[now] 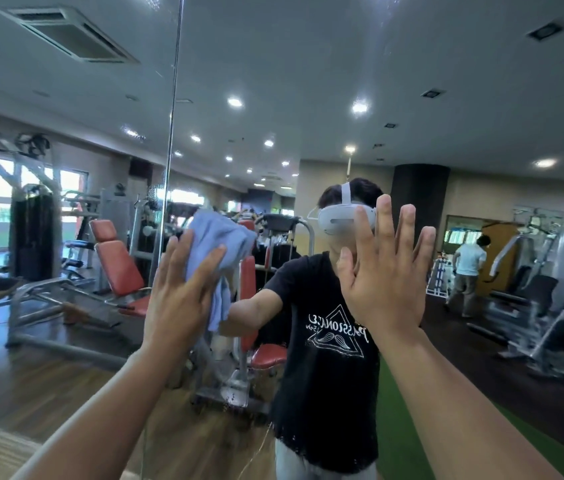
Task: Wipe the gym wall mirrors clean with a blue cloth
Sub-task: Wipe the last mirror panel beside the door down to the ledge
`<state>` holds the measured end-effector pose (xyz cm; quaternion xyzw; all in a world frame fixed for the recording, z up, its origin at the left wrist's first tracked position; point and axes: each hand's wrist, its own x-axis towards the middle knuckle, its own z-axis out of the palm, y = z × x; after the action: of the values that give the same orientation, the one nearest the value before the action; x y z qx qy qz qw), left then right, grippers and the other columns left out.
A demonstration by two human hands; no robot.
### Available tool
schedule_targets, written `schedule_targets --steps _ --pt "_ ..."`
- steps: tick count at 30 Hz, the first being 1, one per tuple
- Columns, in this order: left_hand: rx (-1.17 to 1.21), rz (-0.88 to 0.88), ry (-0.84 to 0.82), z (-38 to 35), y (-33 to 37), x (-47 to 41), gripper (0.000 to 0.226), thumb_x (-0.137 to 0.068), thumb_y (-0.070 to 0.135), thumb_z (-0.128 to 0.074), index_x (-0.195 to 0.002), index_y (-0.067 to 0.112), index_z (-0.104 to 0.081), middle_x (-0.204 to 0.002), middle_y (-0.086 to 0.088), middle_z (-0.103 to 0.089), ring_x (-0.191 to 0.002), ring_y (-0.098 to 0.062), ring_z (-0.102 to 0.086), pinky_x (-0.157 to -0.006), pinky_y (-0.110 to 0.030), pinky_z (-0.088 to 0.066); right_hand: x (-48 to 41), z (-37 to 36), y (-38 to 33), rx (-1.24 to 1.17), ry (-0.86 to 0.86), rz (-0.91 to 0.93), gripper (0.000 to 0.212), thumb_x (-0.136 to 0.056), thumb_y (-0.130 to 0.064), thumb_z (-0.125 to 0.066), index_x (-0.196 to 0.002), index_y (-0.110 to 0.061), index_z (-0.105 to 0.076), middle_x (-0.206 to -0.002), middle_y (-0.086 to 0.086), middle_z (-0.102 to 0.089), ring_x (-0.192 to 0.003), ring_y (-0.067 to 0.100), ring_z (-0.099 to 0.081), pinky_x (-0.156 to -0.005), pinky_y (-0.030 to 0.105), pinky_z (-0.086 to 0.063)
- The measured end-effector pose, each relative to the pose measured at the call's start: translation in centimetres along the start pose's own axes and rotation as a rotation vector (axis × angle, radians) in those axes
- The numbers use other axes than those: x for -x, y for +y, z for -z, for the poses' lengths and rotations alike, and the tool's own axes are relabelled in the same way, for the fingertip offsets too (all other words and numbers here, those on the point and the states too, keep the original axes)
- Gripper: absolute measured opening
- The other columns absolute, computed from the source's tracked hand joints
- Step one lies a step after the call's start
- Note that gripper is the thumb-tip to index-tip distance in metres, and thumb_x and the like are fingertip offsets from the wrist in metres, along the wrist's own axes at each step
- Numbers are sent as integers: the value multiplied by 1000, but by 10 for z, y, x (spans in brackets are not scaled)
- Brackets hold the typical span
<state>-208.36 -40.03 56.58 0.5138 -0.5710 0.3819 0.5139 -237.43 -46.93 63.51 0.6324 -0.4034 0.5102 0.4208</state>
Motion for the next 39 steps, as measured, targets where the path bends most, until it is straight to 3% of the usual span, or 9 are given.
schedule_targets --steps 3,8,11,16,25,31,33,36,39 --pt "150 276 108 3 5 -45 43 -103 29 -44 -145 39 -45 -165 -3 -17 -147 -30 -31 -103 -58 -48 0 0 -1 12 -8 1 65 -104 -40 -37 -164 -19 -22 -171 13 -13 -156 41 -12 -123 65 -11" --pt "108 408 137 -9 44 -71 51 -104 34 -46 -152 42 -33 -168 -8 -6 -154 -29 -11 -123 -51 -22 1 9 -14 -73 -34 -62 66 -101 -34 -40 -163 -16 -23 -171 14 -14 -157 40 -9 -125 63 -6" --pt "86 318 123 -19 49 -45 47 -104 35 -47 -151 36 -41 -166 -12 -11 -153 -30 -14 -122 -49 -25 19 12 -35 -121 -60 -36 68 -101 -32 -39 -164 -15 -20 -171 14 -10 -158 37 -6 -127 58 -2" --pt "55 326 147 -28 41 12 44 -102 20 -48 -145 30 -50 -163 -17 -21 -150 -36 -24 -115 -55 -34 68 5 -56 -117 -126 158 66 -101 -31 -42 -163 -20 -23 -171 14 -14 -157 39 -11 -123 64 -16" --pt "247 729 230 -39 44 142 54 -101 7 -52 -143 41 -42 -166 -7 -15 -153 -22 -19 -117 -41 -30 91 -19 -53 -66 -119 202 66 -100 -29 -48 -163 -24 -28 -171 10 -16 -157 37 -13 -124 64 -13" --pt "367 945 276 -40 50 146 52 -101 0 -47 -142 32 -53 -166 2 -15 -151 -18 -24 -117 -47 -34 95 -23 -55 -59 -94 185 63 -103 -30 -39 -164 -23 -24 -171 11 -15 -157 37 -12 -124 63 -13" --pt "358 939 295 -39 51 122 57 -102 1 -47 -144 39 -50 -167 1 -15 -151 -20 -26 -115 -50 -36 95 -24 -56 -59 -89 185 64 -103 -30 -39 -164 -24 -23 -171 10 -14 -157 37 -11 -125 63 -13" --pt "347 816 275 -31 51 66 61 -104 17 -44 -138 67 -36 -167 5 -14 -148 -24 -31 -102 -49 -51 96 -25 -56 -50 -78 190 63 -103 -31 -37 -164 -24 -21 -171 11 -14 -158 37 -10 -125 62 -9" --pt "269 647 219 -21 47 4 49 -103 33 -32 -143 60 -33 -168 2 -12 -153 -22 -21 -108 -48 -47 96 -25 -56 -47 -56 196 63 -103 -31 -35 -164 -23 -22 -171 12 -15 -157 38 -12 -125 62 -11"
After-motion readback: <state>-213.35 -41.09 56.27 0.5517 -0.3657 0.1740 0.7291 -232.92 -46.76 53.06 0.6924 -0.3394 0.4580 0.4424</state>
